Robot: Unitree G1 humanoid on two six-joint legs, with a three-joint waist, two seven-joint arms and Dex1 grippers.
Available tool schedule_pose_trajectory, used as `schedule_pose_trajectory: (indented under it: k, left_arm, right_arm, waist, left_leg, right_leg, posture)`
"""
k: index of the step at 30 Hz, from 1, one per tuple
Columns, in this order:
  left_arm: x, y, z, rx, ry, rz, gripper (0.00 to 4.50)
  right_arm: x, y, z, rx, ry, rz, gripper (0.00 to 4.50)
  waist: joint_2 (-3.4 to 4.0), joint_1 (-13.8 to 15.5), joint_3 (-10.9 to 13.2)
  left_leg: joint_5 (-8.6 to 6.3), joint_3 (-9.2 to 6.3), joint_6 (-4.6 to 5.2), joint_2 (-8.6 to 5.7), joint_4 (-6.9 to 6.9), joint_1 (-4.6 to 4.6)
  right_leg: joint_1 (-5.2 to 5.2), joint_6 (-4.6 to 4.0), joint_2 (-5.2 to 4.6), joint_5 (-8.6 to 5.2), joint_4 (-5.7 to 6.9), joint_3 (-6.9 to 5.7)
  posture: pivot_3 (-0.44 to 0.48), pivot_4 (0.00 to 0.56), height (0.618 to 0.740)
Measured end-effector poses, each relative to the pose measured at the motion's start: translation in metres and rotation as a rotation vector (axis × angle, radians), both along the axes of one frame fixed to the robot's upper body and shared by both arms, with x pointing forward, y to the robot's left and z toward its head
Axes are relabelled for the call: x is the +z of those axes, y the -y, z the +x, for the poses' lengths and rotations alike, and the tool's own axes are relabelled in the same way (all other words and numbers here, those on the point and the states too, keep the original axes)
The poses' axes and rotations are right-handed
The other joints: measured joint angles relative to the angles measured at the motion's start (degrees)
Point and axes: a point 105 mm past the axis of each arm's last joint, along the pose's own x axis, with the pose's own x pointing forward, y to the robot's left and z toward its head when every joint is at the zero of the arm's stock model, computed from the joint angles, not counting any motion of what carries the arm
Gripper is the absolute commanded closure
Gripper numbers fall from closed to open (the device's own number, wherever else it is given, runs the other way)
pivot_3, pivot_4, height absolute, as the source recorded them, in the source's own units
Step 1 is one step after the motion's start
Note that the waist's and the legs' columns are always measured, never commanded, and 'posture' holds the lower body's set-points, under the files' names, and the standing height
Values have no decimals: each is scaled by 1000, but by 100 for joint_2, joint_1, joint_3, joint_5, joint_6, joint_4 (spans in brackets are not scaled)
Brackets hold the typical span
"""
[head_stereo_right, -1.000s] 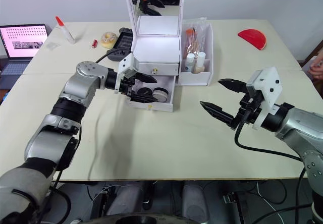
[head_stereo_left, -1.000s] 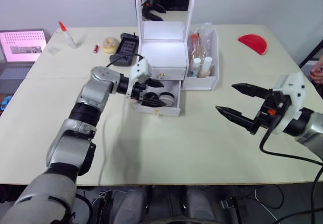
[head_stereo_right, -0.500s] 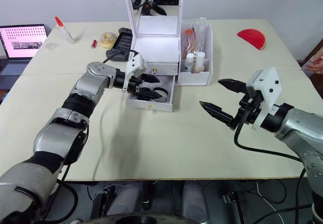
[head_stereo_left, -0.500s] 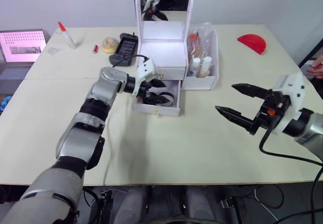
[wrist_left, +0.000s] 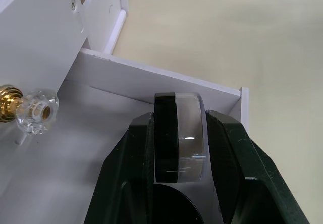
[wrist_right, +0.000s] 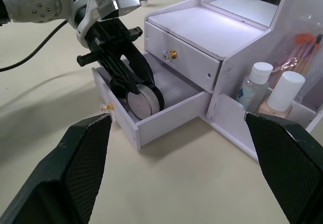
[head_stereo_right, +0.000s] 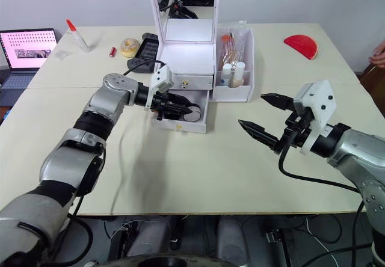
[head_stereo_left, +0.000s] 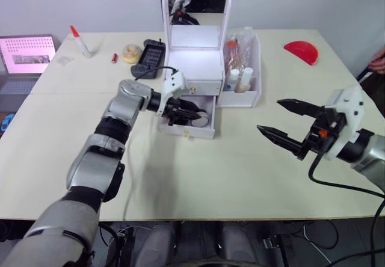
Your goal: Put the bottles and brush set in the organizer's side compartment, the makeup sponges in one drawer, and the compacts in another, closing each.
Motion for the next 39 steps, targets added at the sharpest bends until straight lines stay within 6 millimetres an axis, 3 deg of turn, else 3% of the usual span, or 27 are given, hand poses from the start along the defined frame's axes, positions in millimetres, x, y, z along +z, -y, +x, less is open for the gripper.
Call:
schedule_pose_trajectory:
  k: [3,6,9,11,14,18,20,21,26,31,35,39]
  left_arm:
    - [17,-4,1,3,49,-48,3530]
    - [56,-16,-5,-5,157,-116,3530]
    - [81,-34,-19,-3,253,-150,3530]
    - [85,-56,-31,39,329,-133,3530]
    - [75,-81,-41,120,476,-59,3530]
    - [72,-119,-48,314,832,53,3530]
    - [62,-144,-62,411,968,135,3530]
    - [47,-159,-69,468,1002,196,3530]
    - [-6,-193,-91,495,1123,470,3530]
    - [-50,-208,-104,479,1117,604,3530]
    - [-65,-204,-107,453,1108,617,3530]
    - [-76,-203,-109,458,1085,622,1607]
  right_arm:
    - [0,0,0,0,0,0,0]
    - [0,0,0,3,1,0,0]
    - [0,-3,1,17,-1,-1,0]
    - [-1,-5,2,35,-6,0,0]
    - [-3,-4,3,40,-21,3,0]
    - [-2,-6,5,67,-22,6,0]
    - [0,-8,6,89,-21,7,0]
    - [0,-7,8,93,-27,8,0]
    - [6,-9,13,134,-25,-6,0]
    - [12,-16,17,182,-17,-9,0]
    - [15,-19,18,202,-12,-10,0]
    - [19,-21,18,212,0,-11,0]
  waist:
    - [-1,-1,1]
    - [-2,-24,1]
    - [0,-69,0]
    - [1,-131,-1]
    - [1,-131,0]
    - [0,-56,0]
    - [4,-80,-3]
    - [6,-73,-4]
    - [-3,64,-2]
    - [-5,173,-3]
    - [-4,151,-4]
    - [-1,141,-6]
  left_leg:
    - [0,0,0,0,0,-1]
    - [0,2,0,1,-3,-3]
    - [0,4,-1,2,-6,0]
    - [1,4,-2,4,-9,0]
    - [3,5,-5,5,-9,1]
    - [3,8,-6,3,-9,0]
    - [0,27,-4,3,-19,4]
    - [0,31,-4,3,-22,3]
    - [1,33,-5,4,-10,0]
    - [-1,36,-4,4,-11,-2]
    - [-1,37,-5,6,-13,-3]
    - [-1,39,-5,9,-16,-2]
  right_leg:
    - [-4,0,0,0,4,1]
    - [-12,-1,0,-1,9,5]
    - [-16,-2,1,-1,15,13]
    - [-20,-3,3,-2,17,17]
    - [-24,-4,4,-1,19,21]
    - [-24,-5,-5,0,14,22]
    - [-31,-5,-13,0,12,40]
    - [-35,-5,-14,0,13,43]
    - [-31,-8,-13,1,15,32]
    - [-31,-7,-14,1,8,30]
    - [-37,-7,-17,2,12,33]
    - [-42,-7,-16,1,17,34]
  posture:
    - [0,150,738]
    - [0,150,738]
    - [0,150,738]
    - [0,150,738]
    - [0,150,738]
    - [0,150,738]
    - [0,150,738]
    - [0,150,738]
    - [0,150,738]
    - [0,150,738]
    - [0,150,738]
    - [0,150,738]
